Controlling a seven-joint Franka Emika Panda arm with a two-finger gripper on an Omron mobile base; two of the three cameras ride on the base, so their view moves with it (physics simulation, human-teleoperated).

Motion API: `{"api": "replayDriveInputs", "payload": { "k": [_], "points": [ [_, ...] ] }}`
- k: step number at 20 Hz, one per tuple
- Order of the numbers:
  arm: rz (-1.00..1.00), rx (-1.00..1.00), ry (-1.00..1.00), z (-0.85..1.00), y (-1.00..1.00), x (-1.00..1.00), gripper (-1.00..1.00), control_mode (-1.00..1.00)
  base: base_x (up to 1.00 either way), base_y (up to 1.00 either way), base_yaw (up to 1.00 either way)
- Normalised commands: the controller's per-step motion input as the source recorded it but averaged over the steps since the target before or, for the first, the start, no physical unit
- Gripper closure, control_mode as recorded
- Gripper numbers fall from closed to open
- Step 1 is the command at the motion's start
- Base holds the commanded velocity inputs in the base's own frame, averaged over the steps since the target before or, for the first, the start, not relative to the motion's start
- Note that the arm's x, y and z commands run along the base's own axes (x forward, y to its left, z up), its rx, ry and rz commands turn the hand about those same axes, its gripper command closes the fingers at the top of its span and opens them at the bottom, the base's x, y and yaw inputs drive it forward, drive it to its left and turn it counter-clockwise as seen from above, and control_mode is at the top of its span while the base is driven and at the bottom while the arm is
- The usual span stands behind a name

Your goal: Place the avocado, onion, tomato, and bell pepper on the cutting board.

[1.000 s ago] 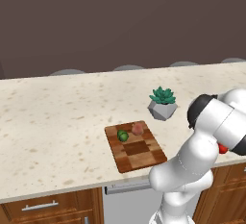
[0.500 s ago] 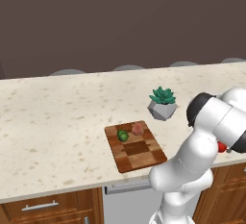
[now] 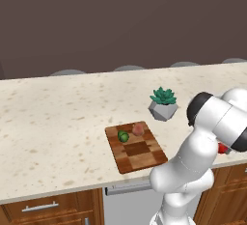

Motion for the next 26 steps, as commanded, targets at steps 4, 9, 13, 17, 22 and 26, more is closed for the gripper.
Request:
{"api": "replayDriveInputs", "payload": {
  "k": [4, 9, 13, 17, 22, 26],
  "points": [
    [0.00, -0.04, -0.15, 0.54, 0.36, -0.10, 1.00, -1.00, 0.00, 0.00, 0.00],
    [0.02, -0.05, -0.10, 0.50, 0.59, 0.00, 1.00, -1.00, 0.00, 0.00, 0.00],
    [0.05, -0.05, 0.00, 0.30, 0.74, 0.00, 1.00, -1.00, 0.00, 0.00, 0.00],
    [0.06, -0.05, 0.00, 0.06, 0.89, 0.09, 1.00, -1.00, 0.00, 0.00, 0.00],
    [0.10, -0.02, 0.00, 0.00, 0.85, 0.20, 1.00, -1.00, 0.00, 0.00, 0.00],
    [0.13, 0.00, 0.00, 0.00, 0.70, 0.28, 1.00, -1.00, 0.00, 0.00, 0.00]
  ]
}}
